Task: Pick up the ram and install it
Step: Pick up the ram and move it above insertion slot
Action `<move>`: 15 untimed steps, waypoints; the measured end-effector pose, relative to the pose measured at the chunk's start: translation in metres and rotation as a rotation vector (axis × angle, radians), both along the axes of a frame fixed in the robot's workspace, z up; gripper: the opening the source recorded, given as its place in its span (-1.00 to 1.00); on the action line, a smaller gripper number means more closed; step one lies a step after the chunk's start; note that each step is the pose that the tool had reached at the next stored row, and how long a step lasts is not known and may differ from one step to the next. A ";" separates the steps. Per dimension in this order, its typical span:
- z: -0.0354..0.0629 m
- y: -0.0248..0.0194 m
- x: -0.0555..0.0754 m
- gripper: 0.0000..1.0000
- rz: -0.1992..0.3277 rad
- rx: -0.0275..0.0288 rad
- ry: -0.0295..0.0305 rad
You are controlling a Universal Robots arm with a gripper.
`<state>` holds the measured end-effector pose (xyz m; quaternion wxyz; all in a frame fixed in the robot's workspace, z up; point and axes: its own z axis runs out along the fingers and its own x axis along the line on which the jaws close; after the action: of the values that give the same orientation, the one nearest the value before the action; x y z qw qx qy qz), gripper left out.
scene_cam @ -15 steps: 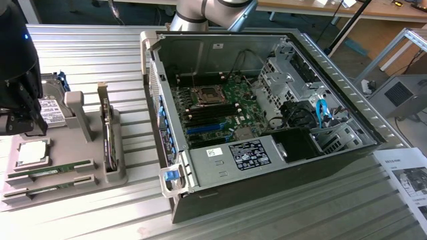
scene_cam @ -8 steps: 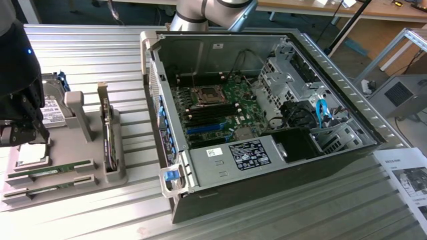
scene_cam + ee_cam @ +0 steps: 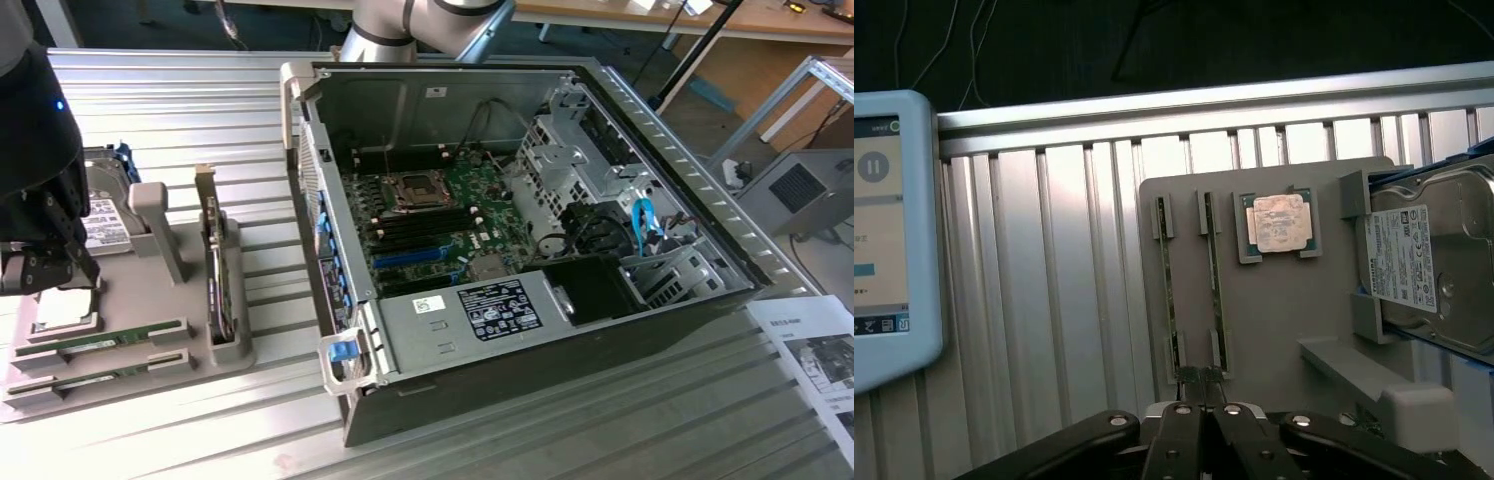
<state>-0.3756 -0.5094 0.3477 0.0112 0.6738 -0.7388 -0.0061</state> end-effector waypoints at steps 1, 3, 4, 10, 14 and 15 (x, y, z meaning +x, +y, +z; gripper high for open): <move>0.0001 0.0000 0.000 -0.79 0.000 -0.0001 0.0001; 0.0001 0.0000 0.000 -0.79 0.000 -0.0001 0.0002; 0.0001 0.0001 0.000 -0.79 0.000 -0.0001 0.0002; 0.0001 0.0000 0.000 -0.65 0.000 -0.0001 0.0001; 0.0001 0.0000 0.000 -0.52 0.000 0.0000 0.0001; 0.0001 0.0000 0.000 -0.52 0.000 -0.0001 0.0001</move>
<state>-0.3756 -0.5093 0.3478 0.0113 0.6737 -0.7389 -0.0061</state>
